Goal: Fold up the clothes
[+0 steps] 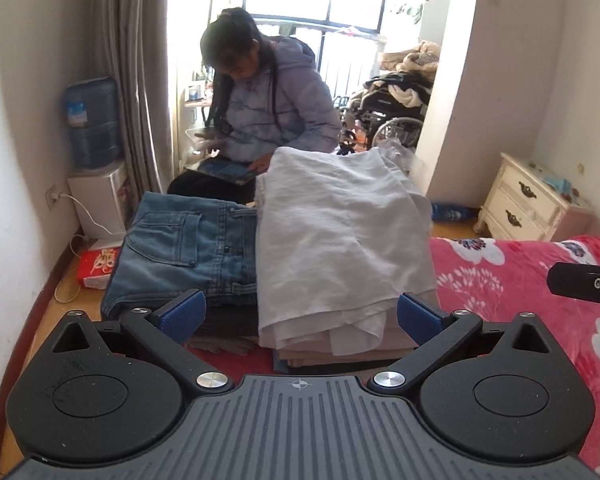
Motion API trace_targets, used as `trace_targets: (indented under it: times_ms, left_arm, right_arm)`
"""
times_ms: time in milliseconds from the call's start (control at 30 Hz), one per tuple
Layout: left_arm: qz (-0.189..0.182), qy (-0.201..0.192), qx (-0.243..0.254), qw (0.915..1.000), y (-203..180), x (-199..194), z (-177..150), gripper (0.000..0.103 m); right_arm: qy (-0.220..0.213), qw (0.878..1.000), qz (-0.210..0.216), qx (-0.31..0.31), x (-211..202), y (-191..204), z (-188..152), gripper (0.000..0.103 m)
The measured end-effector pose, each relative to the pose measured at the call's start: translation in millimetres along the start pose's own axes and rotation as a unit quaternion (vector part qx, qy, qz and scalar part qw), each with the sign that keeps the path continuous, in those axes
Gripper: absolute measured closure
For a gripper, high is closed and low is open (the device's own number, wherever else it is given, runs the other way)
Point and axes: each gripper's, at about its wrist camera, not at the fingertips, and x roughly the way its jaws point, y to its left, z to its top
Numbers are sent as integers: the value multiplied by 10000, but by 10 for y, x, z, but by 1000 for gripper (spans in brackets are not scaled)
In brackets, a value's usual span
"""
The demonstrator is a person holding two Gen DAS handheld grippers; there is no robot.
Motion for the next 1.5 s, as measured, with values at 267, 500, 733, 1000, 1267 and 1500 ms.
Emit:
trace_targets:
  times_ms: [267, 500, 733, 1000, 1267, 1500]
  left_arm:
    - [134, -64, -21, 9999, -161, -28, 113, 0]
    - [-3, 91, -169, 9998, -213, -65, 161, 0]
    - [314, 264, 171, 9990, -358, -5, 122, 0]
    - [391, 401, 37, 9984, -353, 40, 51, 0]
    - [653, 515, -106, 9965, -303, 74, -1, 0]
    - [763, 586, -1, 9954, -268, 87, -35, 0]
  right_arm:
    - [-98, 9999, -83, 49, -78, -112, 38, 0]
    - [692, 9973, -213, 136, 222, -79, -43, 0]
    - [859, 9949, -507, 141, 407, -18, -100, 0]
    - [230, 9949, -661, -729, 292, 206, -27, 0]
    - [140, 9927, -630, -1020, 365, 315, -59, 0]
    - [211, 9910, -661, -1142, 427, 380, -97, 0]
